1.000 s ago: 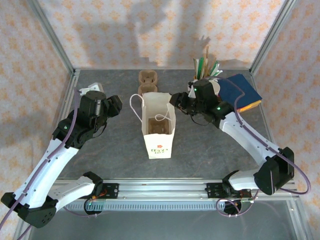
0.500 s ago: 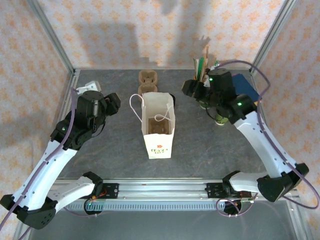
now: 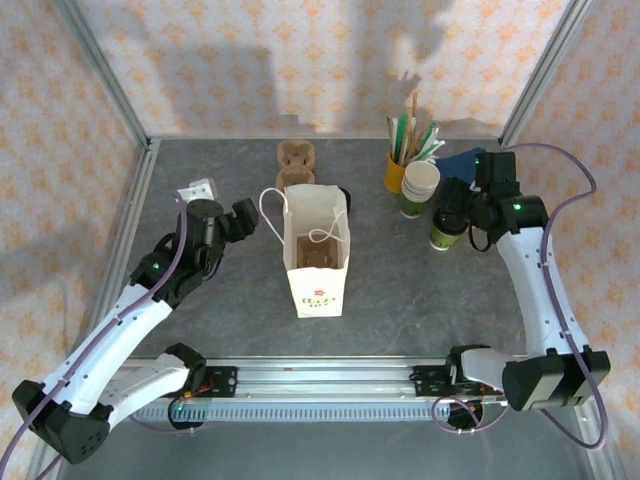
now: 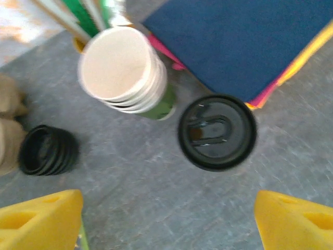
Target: Pack the takeout coffee
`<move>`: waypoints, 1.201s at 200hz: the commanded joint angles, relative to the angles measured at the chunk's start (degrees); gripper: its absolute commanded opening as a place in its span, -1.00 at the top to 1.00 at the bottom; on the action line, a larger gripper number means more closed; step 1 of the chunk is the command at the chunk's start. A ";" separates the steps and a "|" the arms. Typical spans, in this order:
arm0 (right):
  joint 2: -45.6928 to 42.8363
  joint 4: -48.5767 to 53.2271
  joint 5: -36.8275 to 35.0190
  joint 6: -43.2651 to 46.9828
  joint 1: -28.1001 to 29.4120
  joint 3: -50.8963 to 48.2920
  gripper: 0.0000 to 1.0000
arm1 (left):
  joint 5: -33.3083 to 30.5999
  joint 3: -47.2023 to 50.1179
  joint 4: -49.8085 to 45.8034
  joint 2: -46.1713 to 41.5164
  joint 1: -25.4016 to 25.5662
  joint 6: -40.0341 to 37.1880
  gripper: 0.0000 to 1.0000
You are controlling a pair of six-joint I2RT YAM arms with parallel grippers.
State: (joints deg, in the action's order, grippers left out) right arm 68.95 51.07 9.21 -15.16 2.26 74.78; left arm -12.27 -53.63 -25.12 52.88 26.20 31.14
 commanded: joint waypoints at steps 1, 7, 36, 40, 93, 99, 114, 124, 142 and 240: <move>1.02 1.34 1.26 2.78 -2.13 -2.36 -0.78 | -1.75 1.51 4.03 0.28 -0.41 -1.11 -0.85; 1.32 1.29 0.87 2.87 -2.69 -2.93 -0.81 | -2.17 1.97 4.11 0.45 -0.39 -0.91 -0.89; 3.29 0.24 0.98 4.49 -4.36 -4.62 -0.84 | -3.55 4.55 4.95 0.34 -0.43 -0.97 -0.98; 3.69 0.22 0.90 4.72 -4.37 -4.59 -0.84 | -3.90 4.80 5.07 0.23 -0.42 -1.03 -0.98; 9.10 -0.36 -0.72 6.22 -4.37 -1.56 -0.83 | -6.43 8.82 7.33 -3.11 -0.36 -4.86 -0.98; 9.70 -0.16 -0.39 6.27 -4.37 -0.94 -0.83 | -6.48 9.10 7.45 -3.29 -0.39 -5.49 -0.98; 10.82 -0.41 0.54 6.48 -4.33 0.02 -0.81 | -7.81 9.86 7.27 -3.48 -0.40 -6.43 -0.98; 11.27 -0.94 0.77 6.67 -4.39 0.19 -0.80 | -7.99 10.17 7.28 -3.57 -0.39 -6.51 -0.98; 12.05 -1.66 0.92 7.14 -4.37 0.32 -0.79 | -6.68 10.80 8.01 -3.65 -0.37 -6.00 -0.98; 19.71 -1.48 3.29 10.30 -4.28 2.89 -0.78 | -6.17 9.91 7.81 -3.31 -0.39 -7.49 -0.98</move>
State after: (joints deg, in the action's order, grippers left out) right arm 87.55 49.50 12.01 -6.46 -1.93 75.72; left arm -17.61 -43.13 -18.57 50.00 26.20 25.02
